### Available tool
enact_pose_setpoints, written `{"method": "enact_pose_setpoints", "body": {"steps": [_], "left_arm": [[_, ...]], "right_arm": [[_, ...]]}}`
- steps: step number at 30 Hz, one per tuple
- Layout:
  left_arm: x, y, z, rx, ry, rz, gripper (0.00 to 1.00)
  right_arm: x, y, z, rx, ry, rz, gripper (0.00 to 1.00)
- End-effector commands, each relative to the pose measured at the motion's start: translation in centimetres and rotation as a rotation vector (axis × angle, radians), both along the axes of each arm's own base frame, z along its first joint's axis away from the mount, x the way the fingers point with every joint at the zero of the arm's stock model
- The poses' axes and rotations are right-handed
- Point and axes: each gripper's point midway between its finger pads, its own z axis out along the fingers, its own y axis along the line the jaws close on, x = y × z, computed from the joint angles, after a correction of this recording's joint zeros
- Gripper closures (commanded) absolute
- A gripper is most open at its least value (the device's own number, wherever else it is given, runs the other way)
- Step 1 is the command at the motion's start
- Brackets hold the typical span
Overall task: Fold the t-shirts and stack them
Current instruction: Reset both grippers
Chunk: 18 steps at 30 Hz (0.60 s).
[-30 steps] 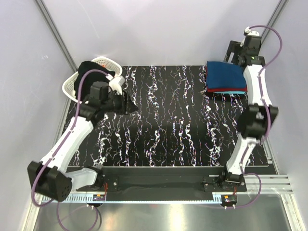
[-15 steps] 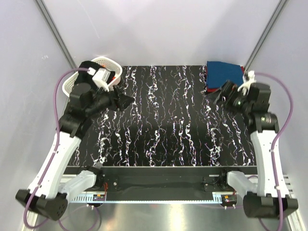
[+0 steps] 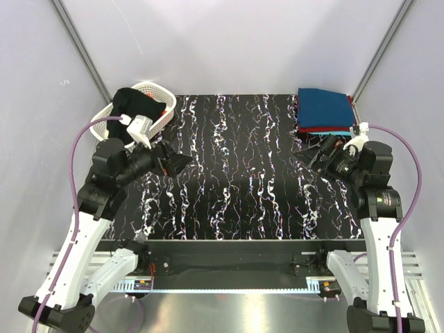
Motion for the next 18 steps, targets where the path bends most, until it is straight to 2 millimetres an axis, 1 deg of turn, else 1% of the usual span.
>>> {"method": "enact_pose_setpoints", "body": {"steps": [1,10,13,18], "left_arm": [[-0.1,0.3,1.1,-0.014,-0.043,0.013,0.01],[-0.5,0.3,1.7,-0.023,-0.060,0.008,0.01],[-0.5,0.3,1.6,-0.023,-0.056,0.008,0.01],[-0.4,0.3,1.6,-0.024,-0.054,0.011,0.01]], "right_arm": [[-0.3,0.7,2.0,0.011,-0.083,0.048,0.00],[-1.0,0.6,2.7,0.004,-0.122,0.039,0.00],[-1.3,0.8,3.1,0.003,-0.137,0.051,0.00],[-1.3,0.4,3.0,-0.008,-0.145,0.027,0.00]]}}
